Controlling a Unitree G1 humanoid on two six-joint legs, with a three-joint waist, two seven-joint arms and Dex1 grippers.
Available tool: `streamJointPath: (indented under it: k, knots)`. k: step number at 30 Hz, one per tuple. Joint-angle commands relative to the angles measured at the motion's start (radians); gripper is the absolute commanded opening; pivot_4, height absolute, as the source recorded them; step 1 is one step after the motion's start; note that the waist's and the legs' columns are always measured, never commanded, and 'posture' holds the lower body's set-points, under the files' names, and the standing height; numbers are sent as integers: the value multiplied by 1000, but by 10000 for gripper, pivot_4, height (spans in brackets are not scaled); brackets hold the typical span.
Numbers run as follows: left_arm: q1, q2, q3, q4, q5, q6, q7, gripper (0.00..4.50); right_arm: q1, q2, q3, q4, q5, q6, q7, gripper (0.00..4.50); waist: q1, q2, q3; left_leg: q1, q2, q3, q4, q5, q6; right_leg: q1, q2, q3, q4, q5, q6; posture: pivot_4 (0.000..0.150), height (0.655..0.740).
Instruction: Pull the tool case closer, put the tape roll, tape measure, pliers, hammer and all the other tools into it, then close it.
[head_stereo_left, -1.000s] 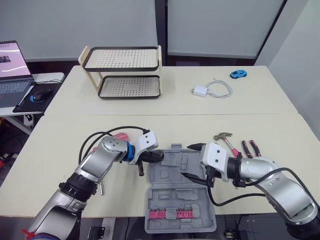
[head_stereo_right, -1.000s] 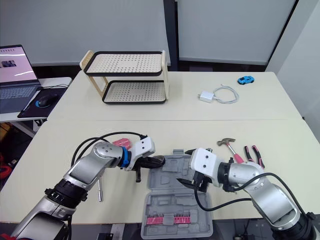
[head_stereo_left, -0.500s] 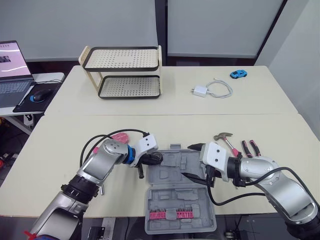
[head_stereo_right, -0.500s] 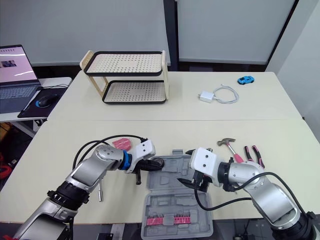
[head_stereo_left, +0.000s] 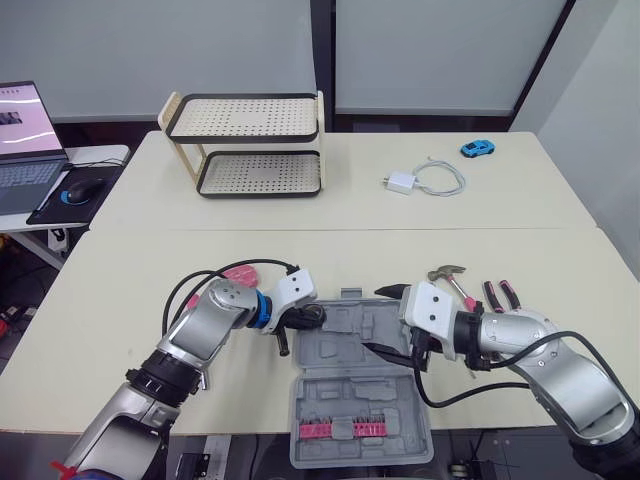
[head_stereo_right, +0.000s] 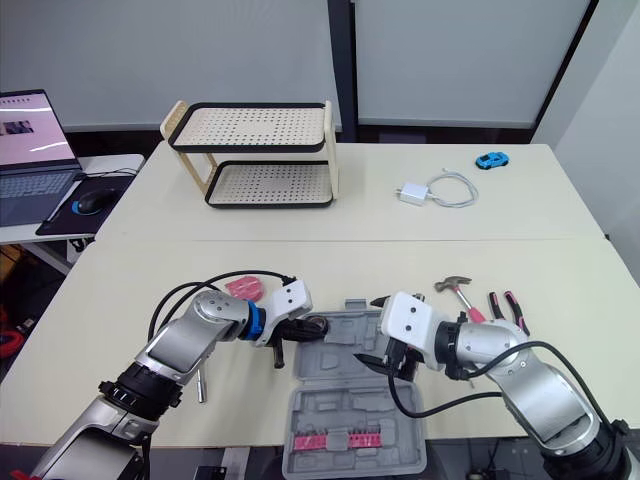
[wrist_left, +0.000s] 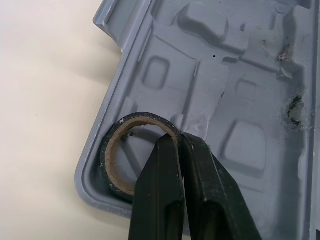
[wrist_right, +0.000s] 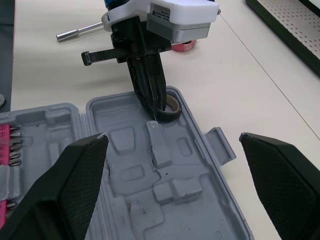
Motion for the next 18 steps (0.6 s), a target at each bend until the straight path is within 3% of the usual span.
streamJointPath:
  k: [1, 18]
  knots:
    - [0, -7, 19, -28, -4, -3, 9, 5145, -14, 3, 0, -16, -3, -17, 5, 45000, 0, 0, 0, 0, 0, 0, 0, 0, 0, 0, 0, 0, 0, 0, 0, 1500, 7400]
    - [-8, 48, 150, -141, -104, 32, -13, 5145, -42, 19, 8, 25, -5, -47, 26, 45000, -1, 0, 0, 0, 0, 0, 0, 0, 0, 0, 0, 0, 0, 0, 0, 1500, 7400]
